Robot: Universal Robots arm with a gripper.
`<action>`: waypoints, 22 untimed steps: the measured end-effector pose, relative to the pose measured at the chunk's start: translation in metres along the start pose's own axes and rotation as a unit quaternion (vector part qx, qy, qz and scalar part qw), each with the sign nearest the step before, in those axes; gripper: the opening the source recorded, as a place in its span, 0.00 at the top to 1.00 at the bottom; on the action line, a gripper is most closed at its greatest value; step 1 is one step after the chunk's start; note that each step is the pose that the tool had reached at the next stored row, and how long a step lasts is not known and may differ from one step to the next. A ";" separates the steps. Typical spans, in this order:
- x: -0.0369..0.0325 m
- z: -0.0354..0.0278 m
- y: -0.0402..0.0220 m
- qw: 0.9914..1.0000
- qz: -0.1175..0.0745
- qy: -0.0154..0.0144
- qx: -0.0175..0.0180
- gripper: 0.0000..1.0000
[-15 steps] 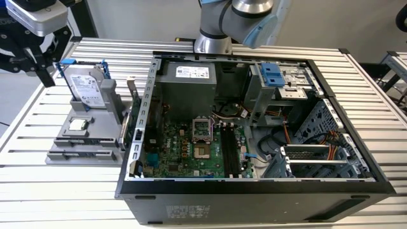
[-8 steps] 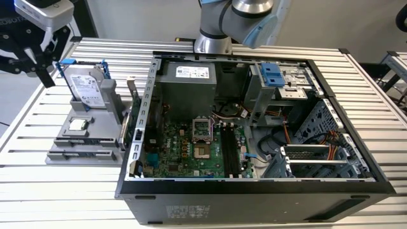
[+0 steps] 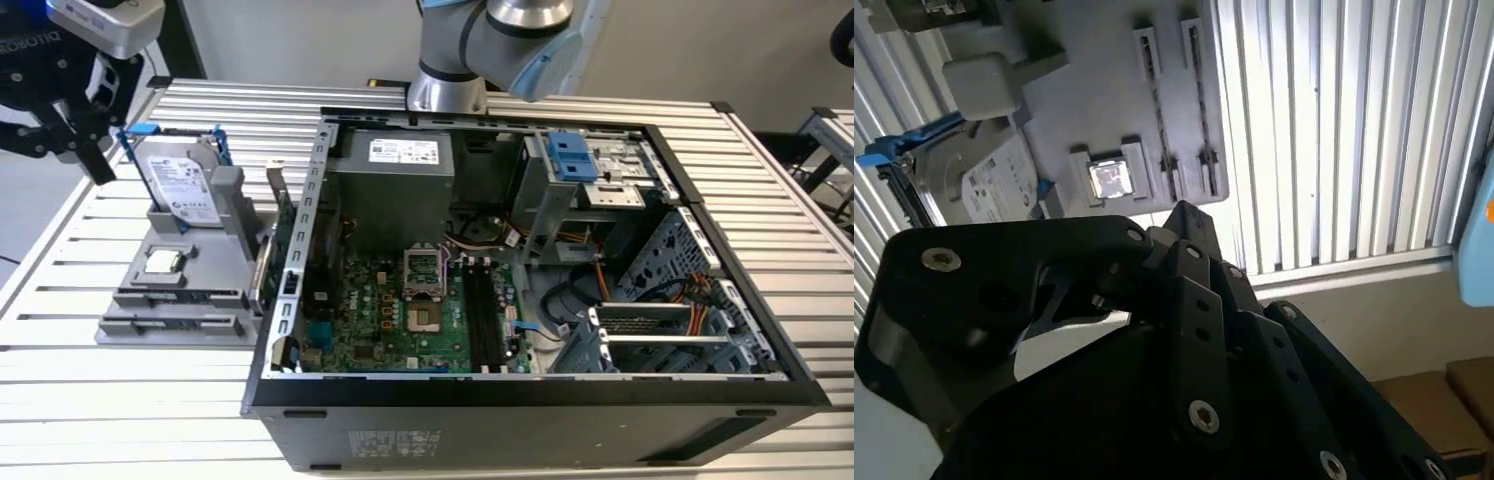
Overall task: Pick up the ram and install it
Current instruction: 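Pick up the ram and move it above insertion slot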
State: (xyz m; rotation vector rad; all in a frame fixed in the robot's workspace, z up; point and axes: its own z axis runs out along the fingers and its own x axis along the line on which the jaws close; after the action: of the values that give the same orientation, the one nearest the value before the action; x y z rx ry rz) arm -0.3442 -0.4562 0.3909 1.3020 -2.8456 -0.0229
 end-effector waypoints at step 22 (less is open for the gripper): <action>-0.0003 0.0004 0.0003 0.981 -0.196 0.004 0.002 1.00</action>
State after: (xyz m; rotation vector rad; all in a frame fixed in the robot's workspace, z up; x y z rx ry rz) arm -0.3442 -0.4558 0.3905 1.8329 -2.5326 -0.0143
